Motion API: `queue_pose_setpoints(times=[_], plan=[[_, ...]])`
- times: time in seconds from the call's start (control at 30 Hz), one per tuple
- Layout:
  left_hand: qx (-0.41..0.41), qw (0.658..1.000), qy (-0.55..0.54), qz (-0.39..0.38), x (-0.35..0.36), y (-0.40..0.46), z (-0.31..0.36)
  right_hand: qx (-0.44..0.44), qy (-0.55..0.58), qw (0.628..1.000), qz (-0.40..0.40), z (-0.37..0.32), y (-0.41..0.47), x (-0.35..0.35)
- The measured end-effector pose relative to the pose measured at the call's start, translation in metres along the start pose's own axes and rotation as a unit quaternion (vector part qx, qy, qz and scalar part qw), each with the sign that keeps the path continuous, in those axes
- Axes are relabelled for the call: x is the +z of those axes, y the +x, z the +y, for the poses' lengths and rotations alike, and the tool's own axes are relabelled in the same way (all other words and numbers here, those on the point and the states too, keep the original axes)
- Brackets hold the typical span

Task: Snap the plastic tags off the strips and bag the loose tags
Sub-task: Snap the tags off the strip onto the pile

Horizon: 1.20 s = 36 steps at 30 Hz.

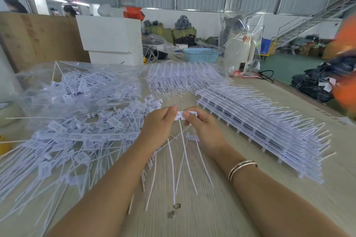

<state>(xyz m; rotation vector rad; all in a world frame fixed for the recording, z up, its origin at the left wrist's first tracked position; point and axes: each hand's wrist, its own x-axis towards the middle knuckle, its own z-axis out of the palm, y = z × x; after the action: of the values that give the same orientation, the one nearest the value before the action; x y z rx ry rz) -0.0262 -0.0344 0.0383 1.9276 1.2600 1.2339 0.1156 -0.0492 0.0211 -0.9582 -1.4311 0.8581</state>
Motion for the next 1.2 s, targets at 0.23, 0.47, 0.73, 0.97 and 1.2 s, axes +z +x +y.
queue_pose_setpoints(times=[0.23, 0.47, 0.73, 0.97, 1.2], plan=[[-0.005, 0.999, -0.041, 0.01, 0.006, -0.001, 0.0, 0.027, 0.087, 0.996, 0.012, -0.001, 0.0, 0.002], [0.001, 0.999, -0.052, 0.003, 0.007, -0.005, 0.001, 0.099, 0.181, 0.978, 0.0, -0.002, 0.002, -0.005], [0.037, 0.999, 0.025, -0.005, 0.001, -0.01, -0.002, 0.146, -0.033, 0.987, 0.051, 0.0, 0.002, -0.001], [0.054, 0.985, 0.162, -0.022, 0.004, -0.01, -0.002, 0.071, -0.175, 0.981, 0.044, -0.009, -0.006, 0.006], [0.083, 0.958, 0.275, -0.016, -0.014, -0.005, -0.004, 0.063, 0.004, 0.998, 0.02, -0.011, -0.002, -0.002]])
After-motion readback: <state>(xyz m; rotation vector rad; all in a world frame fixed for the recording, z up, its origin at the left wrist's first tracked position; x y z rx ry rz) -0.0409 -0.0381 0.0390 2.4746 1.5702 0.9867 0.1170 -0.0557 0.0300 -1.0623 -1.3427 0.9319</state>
